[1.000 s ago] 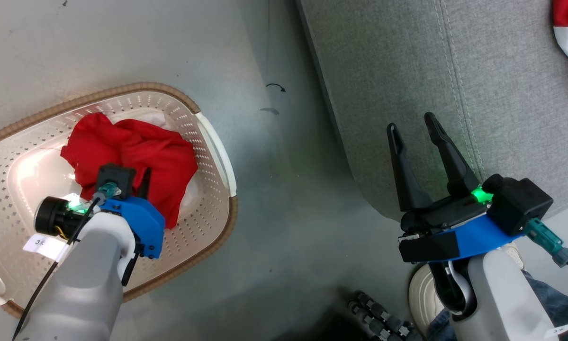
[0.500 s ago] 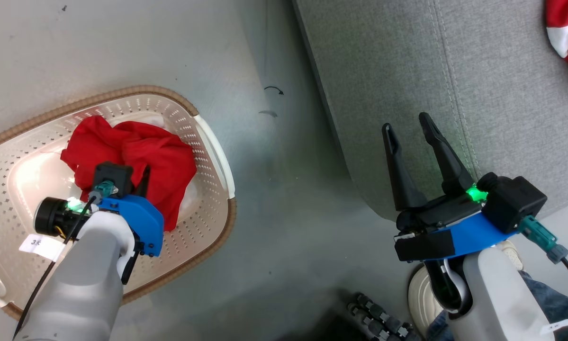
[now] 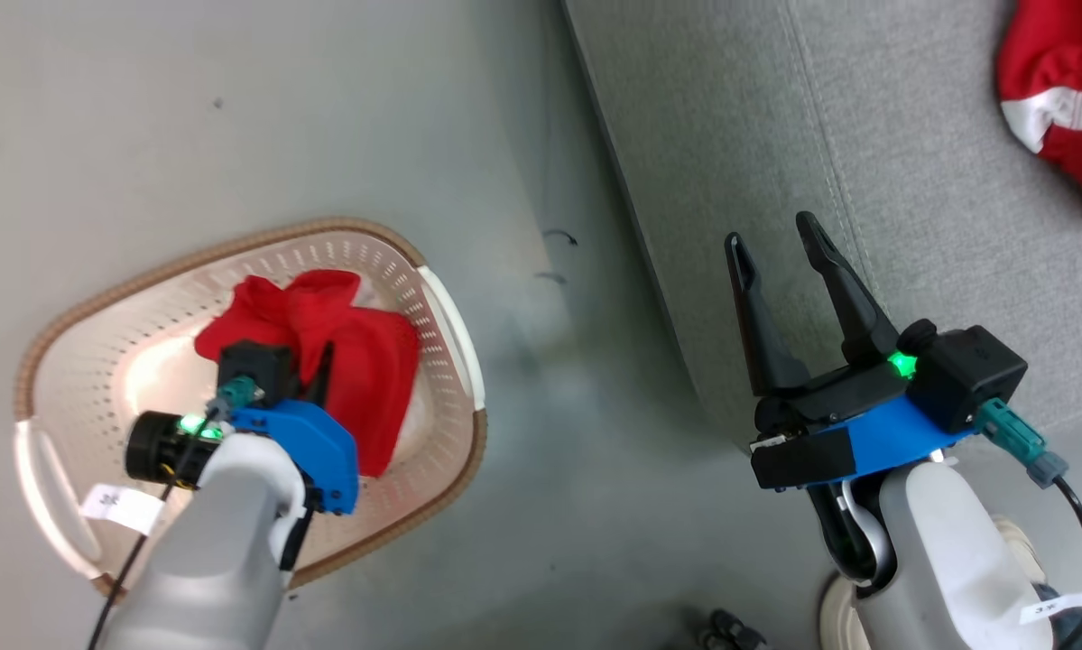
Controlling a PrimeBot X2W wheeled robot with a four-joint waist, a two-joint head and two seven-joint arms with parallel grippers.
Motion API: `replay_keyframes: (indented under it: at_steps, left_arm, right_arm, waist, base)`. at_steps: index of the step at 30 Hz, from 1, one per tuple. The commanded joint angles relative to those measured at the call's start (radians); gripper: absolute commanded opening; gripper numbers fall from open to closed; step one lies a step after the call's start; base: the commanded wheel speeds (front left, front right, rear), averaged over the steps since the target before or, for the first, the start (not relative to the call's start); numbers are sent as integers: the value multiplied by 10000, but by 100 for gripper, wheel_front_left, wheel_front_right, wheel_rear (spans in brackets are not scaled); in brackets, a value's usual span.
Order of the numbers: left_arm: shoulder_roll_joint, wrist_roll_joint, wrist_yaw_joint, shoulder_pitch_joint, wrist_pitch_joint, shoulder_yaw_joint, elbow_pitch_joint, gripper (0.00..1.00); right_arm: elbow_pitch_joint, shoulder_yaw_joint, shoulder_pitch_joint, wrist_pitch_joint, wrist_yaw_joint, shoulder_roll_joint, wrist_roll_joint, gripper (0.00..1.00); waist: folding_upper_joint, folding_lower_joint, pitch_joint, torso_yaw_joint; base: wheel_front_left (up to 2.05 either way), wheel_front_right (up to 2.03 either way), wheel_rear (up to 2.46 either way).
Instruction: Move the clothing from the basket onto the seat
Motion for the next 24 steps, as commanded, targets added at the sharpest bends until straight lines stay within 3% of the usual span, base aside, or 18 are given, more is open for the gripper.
replay_keyframes:
  at_steps: [1, 17, 24]
  left_arm:
    - [-98, -28, -36, 225, -46, 7, -234, 0]
    - [-555, 345, -135, 1942, -49, -61, -2979, 0]
    - [-530, 125, -143, 1981, -50, -586, -3978, 0]
  right_arm:
    - [58, -84, 78, 65, 5, -2, -96, 100]
    - [-95, -602, 1279, 1080, 5, -8, -797, 100]
    - [-315, -707, 1821, 1474, 5, -8, -825, 100]
  waist:
    - [0, 0, -711, 440]
    - [0, 0, -3924, 2189]
    - [0, 0, -4936, 2817]
  base:
    - [0, 0, 0]
    - [0, 0, 0]
    - [0, 0, 0]
